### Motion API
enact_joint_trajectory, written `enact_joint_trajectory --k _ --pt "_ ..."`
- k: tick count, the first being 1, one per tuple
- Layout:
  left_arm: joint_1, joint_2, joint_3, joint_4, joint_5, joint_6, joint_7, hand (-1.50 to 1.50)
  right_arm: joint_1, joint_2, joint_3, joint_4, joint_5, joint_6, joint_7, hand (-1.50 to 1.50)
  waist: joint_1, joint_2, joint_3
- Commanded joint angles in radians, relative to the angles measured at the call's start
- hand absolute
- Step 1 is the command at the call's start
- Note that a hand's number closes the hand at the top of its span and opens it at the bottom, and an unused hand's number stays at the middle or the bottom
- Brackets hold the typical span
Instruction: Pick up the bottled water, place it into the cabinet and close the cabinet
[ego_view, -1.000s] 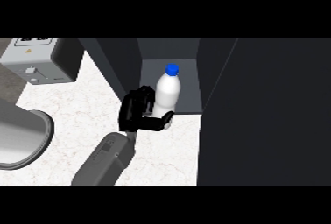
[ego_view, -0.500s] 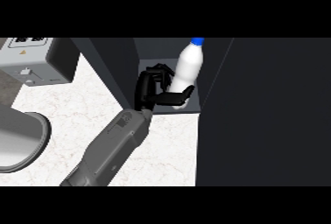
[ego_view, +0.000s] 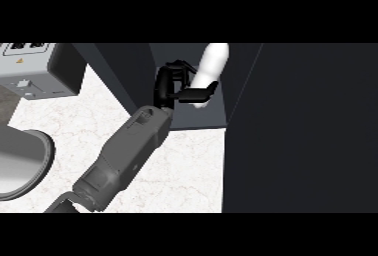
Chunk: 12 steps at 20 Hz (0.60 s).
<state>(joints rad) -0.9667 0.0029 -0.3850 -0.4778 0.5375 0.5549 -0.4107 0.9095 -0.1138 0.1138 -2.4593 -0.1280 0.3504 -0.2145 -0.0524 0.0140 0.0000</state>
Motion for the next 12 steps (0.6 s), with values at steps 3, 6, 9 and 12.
enact_joint_trajectory --k 3,6,9,12 --pt "-0.114 0.003 0.044 0.200 -0.027 0.045 0.015 1.50 -0.055 0.014 -0.004 0.002 -0.077 -0.005 0.034 -1.50 -0.002 0.009 0.000" --pt "-0.084 0.034 0.098 0.241 0.005 0.026 -0.046 1.50 0.000 -0.001 -0.019 -0.049 -0.108 0.027 0.021 -1.50 -0.020 0.011 -0.001" --pt "-0.088 0.036 0.136 0.271 0.019 0.047 -0.107 1.50 -0.003 0.006 -0.015 -0.004 -0.082 0.047 -0.024 -1.50 -0.027 0.013 -0.001" --pt "-0.146 0.035 0.141 0.320 0.012 0.062 -0.073 1.50 0.001 0.009 -0.023 -0.012 -0.102 0.047 -0.014 -1.50 -0.043 0.019 -0.001"
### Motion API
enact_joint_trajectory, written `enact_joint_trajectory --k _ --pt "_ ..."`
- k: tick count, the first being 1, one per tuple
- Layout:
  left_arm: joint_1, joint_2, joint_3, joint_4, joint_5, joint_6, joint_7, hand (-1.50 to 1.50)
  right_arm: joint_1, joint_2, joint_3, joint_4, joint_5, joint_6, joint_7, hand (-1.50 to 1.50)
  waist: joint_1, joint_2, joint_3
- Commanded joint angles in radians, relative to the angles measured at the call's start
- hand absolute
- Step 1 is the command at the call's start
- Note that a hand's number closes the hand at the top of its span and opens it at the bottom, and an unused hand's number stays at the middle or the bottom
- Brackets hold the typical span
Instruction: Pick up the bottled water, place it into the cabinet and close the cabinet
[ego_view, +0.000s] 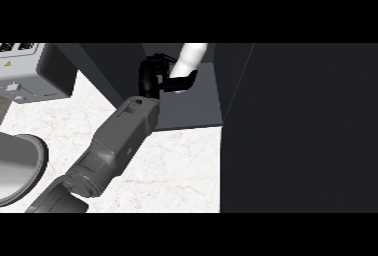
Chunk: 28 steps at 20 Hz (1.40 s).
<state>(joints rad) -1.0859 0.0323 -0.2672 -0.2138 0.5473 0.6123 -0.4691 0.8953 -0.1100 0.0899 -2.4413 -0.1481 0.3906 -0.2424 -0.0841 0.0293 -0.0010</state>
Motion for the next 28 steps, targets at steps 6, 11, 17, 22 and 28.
enact_joint_trajectory --k 6,11,17,22,28 --pt "-0.051 0.022 -0.015 0.115 -0.060 0.080 -0.082 -1.50 0.034 -0.011 0.001 -0.028 -0.068 0.045 -0.009 -1.50 -0.023 0.006 0.000" --pt "-0.104 0.011 -0.025 0.152 -0.083 0.125 -0.068 -1.50 0.010 -0.019 -0.035 -0.022 -0.105 0.042 0.011 -1.50 -0.016 0.007 0.000" --pt "-0.098 -0.006 0.010 0.090 -0.054 -0.020 -0.139 -1.50 0.042 -0.033 -0.029 -0.025 -0.111 0.081 -0.012 -1.50 -0.019 0.006 -0.001" --pt "-0.093 -0.012 0.072 0.021 -0.002 -0.153 -0.221 -1.50 0.060 -0.014 0.008 -0.040 -0.086 0.072 0.007 -1.50 0.013 -0.007 -0.001" --pt "-0.074 -0.018 0.084 0.010 -0.008 -0.234 -0.250 -1.50 0.086 -0.006 0.000 -0.068 -0.111 0.075 0.014 -1.50 0.042 -0.022 0.000"
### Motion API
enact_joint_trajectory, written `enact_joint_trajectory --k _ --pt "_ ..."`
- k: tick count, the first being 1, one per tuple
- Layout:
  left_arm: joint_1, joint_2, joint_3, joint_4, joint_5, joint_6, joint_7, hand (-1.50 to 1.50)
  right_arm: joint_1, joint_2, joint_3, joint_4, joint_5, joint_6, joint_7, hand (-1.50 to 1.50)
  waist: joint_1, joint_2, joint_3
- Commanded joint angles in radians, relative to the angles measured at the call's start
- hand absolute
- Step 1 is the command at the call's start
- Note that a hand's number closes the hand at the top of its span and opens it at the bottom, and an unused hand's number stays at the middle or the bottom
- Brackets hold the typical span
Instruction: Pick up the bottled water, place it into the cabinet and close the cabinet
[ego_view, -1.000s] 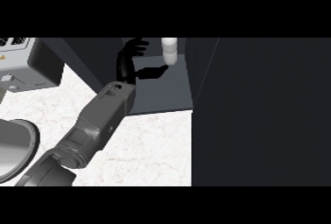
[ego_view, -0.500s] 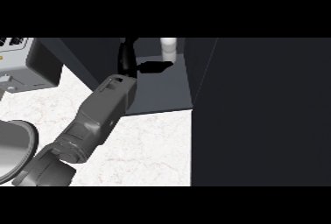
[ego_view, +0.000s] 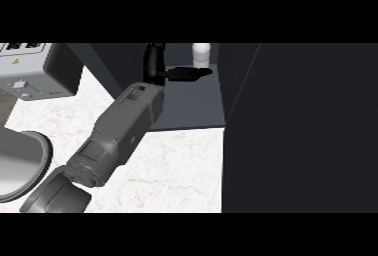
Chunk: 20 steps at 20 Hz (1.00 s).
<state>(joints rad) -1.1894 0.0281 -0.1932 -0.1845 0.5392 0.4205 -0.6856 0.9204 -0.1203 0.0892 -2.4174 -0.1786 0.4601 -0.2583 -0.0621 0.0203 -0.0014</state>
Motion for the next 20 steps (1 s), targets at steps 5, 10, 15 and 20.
enact_joint_trajectory --k 5,10,15,20 --pt "0.029 -0.027 0.012 -0.062 0.024 -0.036 0.008 -1.50 0.057 0.008 0.014 -0.110 -0.072 -0.002 0.056 -1.50 0.017 -0.015 0.001" --pt "0.160 -0.028 -0.039 -0.190 0.030 -0.061 -0.005 -1.50 0.023 0.026 0.020 -0.093 -0.061 -0.038 0.086 -1.50 0.050 -0.026 0.001" --pt "0.299 -0.028 -0.135 -0.355 0.057 -0.134 0.026 -1.50 0.006 0.038 0.024 -0.056 -0.040 -0.055 0.076 -1.50 0.063 -0.030 0.001" --pt "0.437 -0.028 -0.222 -0.567 0.110 -0.167 0.061 -1.50 0.017 0.028 0.029 -0.100 -0.048 -0.064 0.101 -1.50 0.075 -0.032 0.001"
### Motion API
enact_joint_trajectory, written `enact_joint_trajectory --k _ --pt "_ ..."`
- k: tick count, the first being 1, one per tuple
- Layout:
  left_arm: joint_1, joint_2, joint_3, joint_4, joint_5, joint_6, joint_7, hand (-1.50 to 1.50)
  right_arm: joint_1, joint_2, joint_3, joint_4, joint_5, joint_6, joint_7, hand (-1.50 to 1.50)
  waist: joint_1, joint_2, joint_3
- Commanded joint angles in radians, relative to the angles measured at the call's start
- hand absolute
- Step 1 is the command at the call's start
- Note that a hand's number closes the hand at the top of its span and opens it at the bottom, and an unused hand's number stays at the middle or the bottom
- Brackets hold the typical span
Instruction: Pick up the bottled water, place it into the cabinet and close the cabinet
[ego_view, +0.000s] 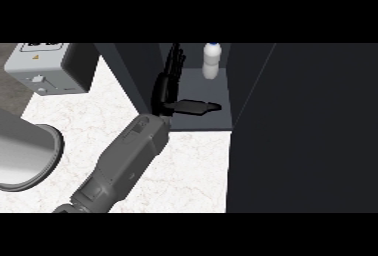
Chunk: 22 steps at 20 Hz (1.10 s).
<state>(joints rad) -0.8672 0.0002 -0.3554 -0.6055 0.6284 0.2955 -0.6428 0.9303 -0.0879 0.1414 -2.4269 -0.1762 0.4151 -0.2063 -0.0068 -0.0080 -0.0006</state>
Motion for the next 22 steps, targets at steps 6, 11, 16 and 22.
enact_joint_trajectory --k 6,11,16,22 --pt "0.313 0.040 -0.158 -0.434 -0.012 -0.045 0.042 -1.50 0.048 -0.005 0.012 -0.120 -0.017 -0.019 0.050 -1.50 0.029 -0.006 0.000" --pt "0.447 0.068 -0.210 -0.638 -0.033 -0.018 0.076 -1.50 0.060 -0.038 0.021 -0.127 0.040 0.012 0.025 -1.50 0.018 -0.002 0.000" --pt "0.593 0.154 -0.252 -0.813 -0.025 -0.034 0.141 1.50 0.079 -0.119 0.030 -0.166 0.064 0.090 0.006 1.50 0.015 -0.002 0.000" --pt "0.713 0.263 -0.215 -0.931 -0.012 -0.061 0.136 1.50 0.114 -0.214 0.126 -0.210 0.179 0.196 -0.005 1.50 0.006 -0.003 -0.001"
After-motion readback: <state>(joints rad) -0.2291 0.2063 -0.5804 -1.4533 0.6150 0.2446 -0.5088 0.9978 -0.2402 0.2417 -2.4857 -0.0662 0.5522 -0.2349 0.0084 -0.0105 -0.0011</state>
